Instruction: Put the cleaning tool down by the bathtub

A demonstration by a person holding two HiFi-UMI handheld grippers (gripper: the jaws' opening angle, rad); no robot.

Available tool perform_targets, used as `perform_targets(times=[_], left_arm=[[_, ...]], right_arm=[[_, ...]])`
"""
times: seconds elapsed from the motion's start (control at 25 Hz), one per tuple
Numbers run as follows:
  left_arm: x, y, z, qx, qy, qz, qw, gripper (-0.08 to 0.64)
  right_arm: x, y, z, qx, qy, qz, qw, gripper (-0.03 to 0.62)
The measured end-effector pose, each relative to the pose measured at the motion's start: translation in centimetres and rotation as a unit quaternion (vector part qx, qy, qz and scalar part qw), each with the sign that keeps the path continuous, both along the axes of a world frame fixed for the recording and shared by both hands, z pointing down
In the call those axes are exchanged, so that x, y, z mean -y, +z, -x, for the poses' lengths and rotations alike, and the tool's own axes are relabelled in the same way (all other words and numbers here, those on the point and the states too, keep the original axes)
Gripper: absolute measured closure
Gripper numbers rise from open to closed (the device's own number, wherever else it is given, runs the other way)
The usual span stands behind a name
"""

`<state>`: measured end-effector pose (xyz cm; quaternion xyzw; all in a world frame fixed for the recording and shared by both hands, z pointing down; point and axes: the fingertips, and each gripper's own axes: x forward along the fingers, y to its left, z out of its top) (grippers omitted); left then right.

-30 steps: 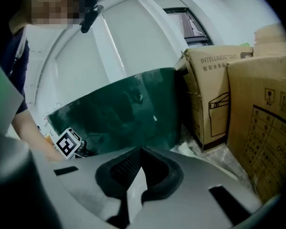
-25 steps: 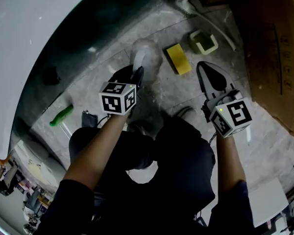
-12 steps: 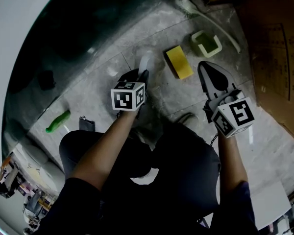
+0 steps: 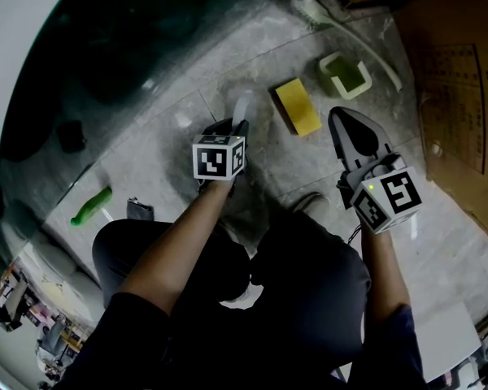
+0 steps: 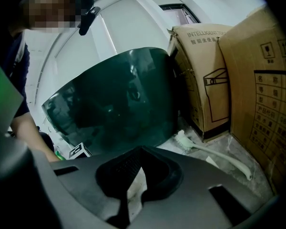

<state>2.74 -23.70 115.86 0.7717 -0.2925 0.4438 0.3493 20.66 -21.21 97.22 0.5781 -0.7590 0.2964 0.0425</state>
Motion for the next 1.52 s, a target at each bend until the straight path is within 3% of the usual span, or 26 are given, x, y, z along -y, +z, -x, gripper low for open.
perform_targets(times=[0.44, 1.08, 1.36, 1.52], left_arm=[[-0.2, 1.6, -0.5, 0.008, 0.027, -0.001, 0.9996, 0.454], [-0.9, 1.1, -1.2, -0.031, 0.046, 0.012, 0.9984, 0.394], [-1.0, -1.0, -1.9, -0.044, 0.071, -0.016, 0.9964, 0.36], [-0.2, -3.5, -2.5, -0.051, 0.102, -0.055, 0.992, 0.354]], right_arm=[[0.9, 0.3, 1.3, 0.002, -0.008, 0.002, 1.0, 0.591], [1.1, 0.7, 2.0, -0.003, -0.013, 0.014, 1.0, 0.591], [0.6, 0.8, 1.7, -0.021, -0.023, 0.029, 0.999, 0.591], [0.5, 0.1, 2.1, -0.017, -0.029, 0.038, 0.999, 0.591]])
